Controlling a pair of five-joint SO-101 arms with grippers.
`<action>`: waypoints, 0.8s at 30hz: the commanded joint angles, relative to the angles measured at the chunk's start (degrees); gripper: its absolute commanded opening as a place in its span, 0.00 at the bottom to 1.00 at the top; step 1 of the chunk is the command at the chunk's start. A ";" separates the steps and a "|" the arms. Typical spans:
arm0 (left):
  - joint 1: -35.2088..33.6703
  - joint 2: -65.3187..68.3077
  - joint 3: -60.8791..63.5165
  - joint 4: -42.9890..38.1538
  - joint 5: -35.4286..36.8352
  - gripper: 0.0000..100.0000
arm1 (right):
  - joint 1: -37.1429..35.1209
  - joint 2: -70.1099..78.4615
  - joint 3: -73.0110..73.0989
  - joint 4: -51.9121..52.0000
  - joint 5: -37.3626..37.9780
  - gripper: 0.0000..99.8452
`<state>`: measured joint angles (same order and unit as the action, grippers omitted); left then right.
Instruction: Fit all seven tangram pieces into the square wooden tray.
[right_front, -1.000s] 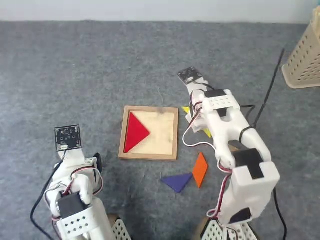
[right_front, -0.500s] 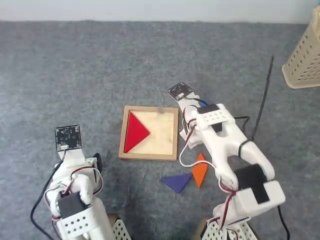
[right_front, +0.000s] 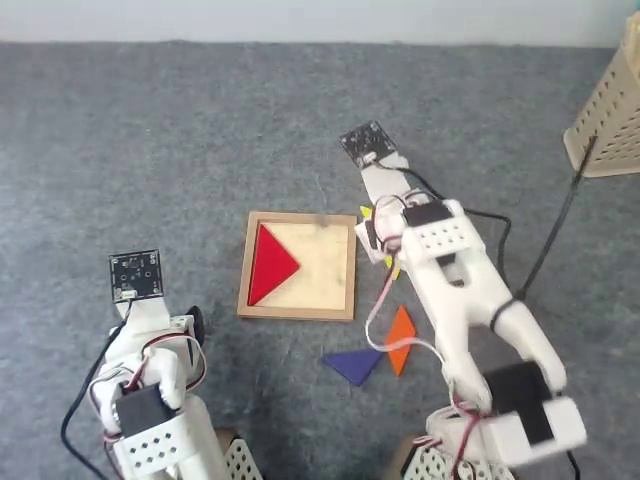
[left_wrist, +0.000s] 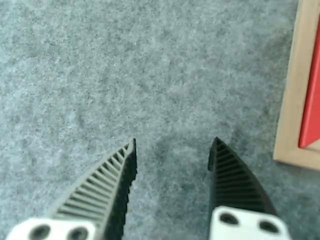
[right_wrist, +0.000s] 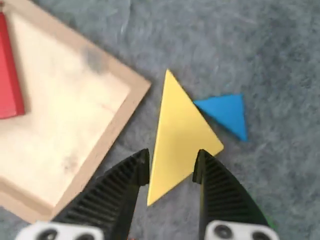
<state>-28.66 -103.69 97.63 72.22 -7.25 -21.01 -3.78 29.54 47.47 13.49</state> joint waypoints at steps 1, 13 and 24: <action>0.00 -0.70 -1.10 0.18 0.53 0.23 | 3.03 7.60 -10.55 -0.57 -0.79 0.15; 0.00 -0.70 -1.10 0.18 0.53 0.23 | 2.77 23.60 -18.46 4.70 0.88 0.26; 0.00 -0.70 -1.10 0.18 0.53 0.23 | -0.48 23.43 -16.62 11.03 2.90 0.26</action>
<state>-28.66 -103.69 97.63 72.22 -7.25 -19.34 19.78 10.73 55.74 14.37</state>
